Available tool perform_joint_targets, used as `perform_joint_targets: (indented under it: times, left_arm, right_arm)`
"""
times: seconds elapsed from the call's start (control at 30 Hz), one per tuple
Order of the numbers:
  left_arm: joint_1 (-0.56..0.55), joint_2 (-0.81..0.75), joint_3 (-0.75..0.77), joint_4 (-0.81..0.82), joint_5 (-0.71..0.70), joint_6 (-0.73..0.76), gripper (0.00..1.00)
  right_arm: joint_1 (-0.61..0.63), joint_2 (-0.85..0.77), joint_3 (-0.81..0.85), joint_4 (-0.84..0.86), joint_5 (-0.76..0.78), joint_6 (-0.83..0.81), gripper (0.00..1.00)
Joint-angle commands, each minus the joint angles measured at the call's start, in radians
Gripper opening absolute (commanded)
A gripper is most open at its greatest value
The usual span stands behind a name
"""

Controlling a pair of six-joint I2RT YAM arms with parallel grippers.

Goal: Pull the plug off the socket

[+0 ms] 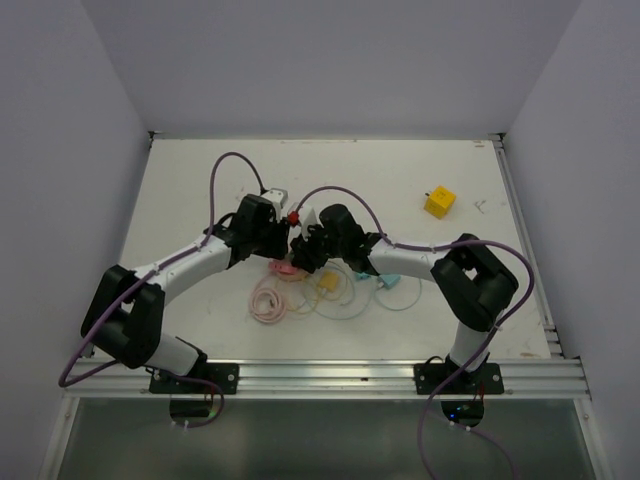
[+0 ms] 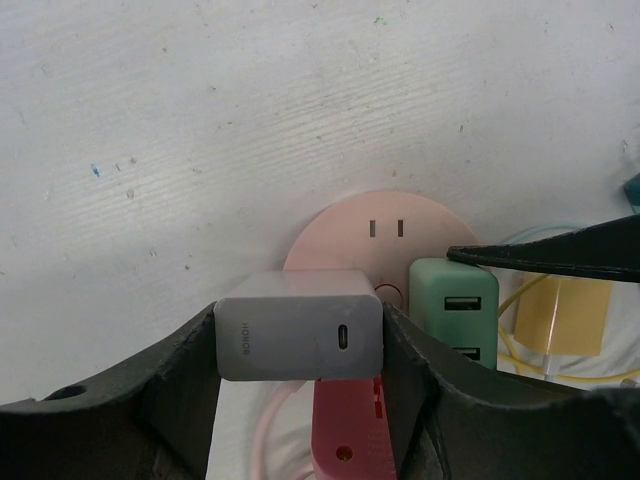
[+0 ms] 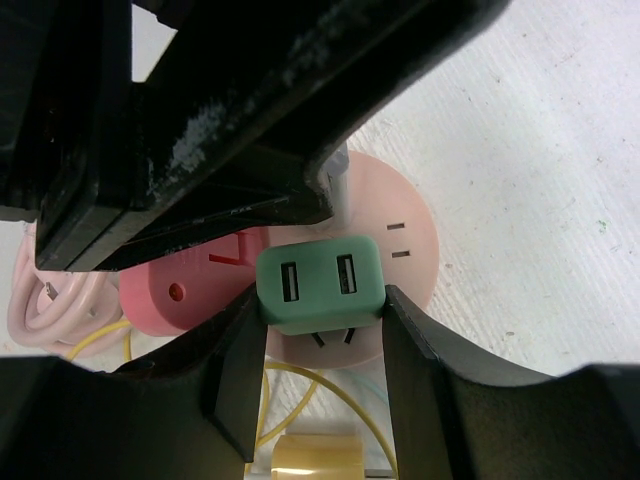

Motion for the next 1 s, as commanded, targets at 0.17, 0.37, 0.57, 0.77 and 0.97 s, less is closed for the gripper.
perform_joint_targets:
  times: [0.17,0.37,0.57,0.77,0.97]
  left_arm:
    - [-0.050,0.133,-0.094,-0.178,0.068,-0.020,0.00]
    - [-0.050,0.146,-0.095,-0.175,0.071,-0.021,0.00]
    - [-0.052,0.154,-0.097,-0.172,0.088,-0.020,0.00]
    - [-0.050,0.163,-0.095,-0.172,0.098,-0.017,0.00]
    - [-0.050,0.174,-0.075,-0.183,0.096,-0.003,0.00]
  right_arm:
    - [0.019,-0.136,0.155,0.236,-0.073,-0.001,0.00]
    - [0.016,-0.139,0.166,0.253,-0.072,-0.002,0.00]
    - [0.002,-0.145,0.164,0.295,-0.084,0.025,0.00]
    - [-0.007,-0.162,0.174,0.328,-0.113,0.053,0.00]
    - [-0.027,-0.194,0.180,0.319,-0.172,0.047,0.00]
